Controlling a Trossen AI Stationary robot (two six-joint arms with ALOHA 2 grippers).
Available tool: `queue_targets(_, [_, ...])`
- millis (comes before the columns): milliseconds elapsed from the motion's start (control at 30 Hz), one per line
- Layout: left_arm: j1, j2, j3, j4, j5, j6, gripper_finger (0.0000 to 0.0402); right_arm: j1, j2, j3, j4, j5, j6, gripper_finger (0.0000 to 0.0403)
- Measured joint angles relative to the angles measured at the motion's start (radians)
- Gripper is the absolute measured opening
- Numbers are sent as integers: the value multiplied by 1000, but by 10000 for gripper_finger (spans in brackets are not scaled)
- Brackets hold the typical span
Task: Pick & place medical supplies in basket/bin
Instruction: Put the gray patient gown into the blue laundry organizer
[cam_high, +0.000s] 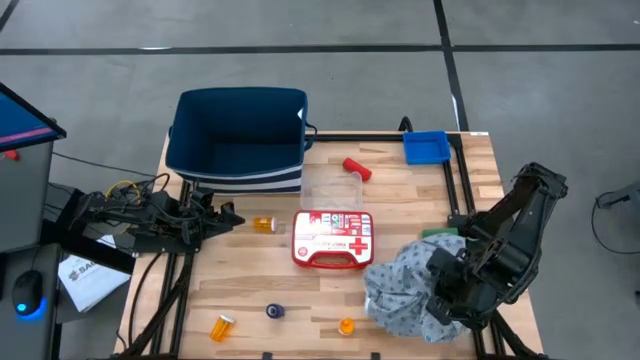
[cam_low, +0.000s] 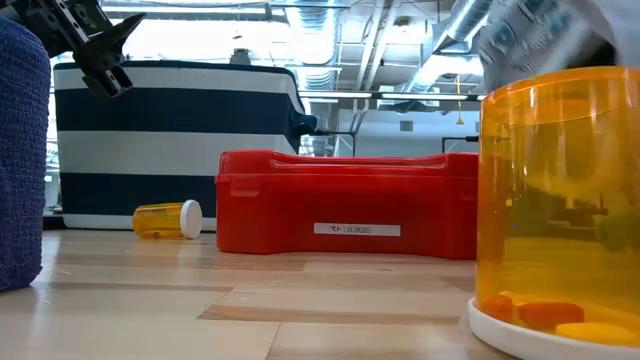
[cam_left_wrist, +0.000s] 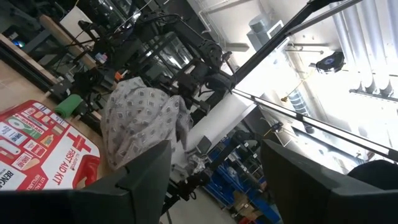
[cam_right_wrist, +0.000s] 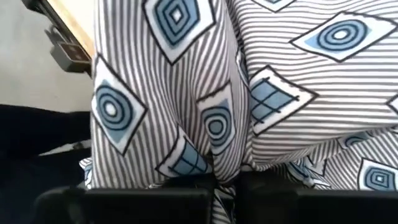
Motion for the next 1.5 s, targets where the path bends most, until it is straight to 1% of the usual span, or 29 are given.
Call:
queue_targets(200, [0, 0, 0, 0, -12, 1, 239, -8, 0, 75, -53, 101, 22, 11])
queue_targets(300, [0, 0, 0, 0, -13, 1, 239, -18, 0, 113, -79, 136, 21, 11])
queue_targets(433, [0, 0, 0, 0, -22, 0, 239, -33, 1, 164, -99, 208, 9, 11])
queue_targets(567, [0, 0, 0, 0, -25, 0, 239, -62, 1, 218, -101, 288, -42, 11])
queue_targets(667, [0, 0, 0, 0, -31, -1, 239, -90, 1, 260, -90, 369, -97, 11])
queue_targets(800, [0, 0, 0, 0, -31, -1, 239, -123, 1, 311, -38, 476, -185, 11])
queue_targets(1000, [0, 0, 0, 0, -48, -1, 239, -190, 1, 373, 74, 591, -368, 11])
queue_targets(1100, [0, 0, 0, 0, -49, 0, 239, -232, 1, 393, 161, 641, -491, 11])
queue_targets(1200, [0, 0, 0, 0, -55, 0, 239, -274, 1, 407, 275, 680, -647, 11])
queue_targets(1333, [0, 0, 0, 1, -66, 0, 239, -341, 1, 409, 443, 709, -876, 11])
queue_targets(1500, [0, 0, 0, 0, -67, 1, 239, -428, 1, 409, 637, 716, -1134, 11])
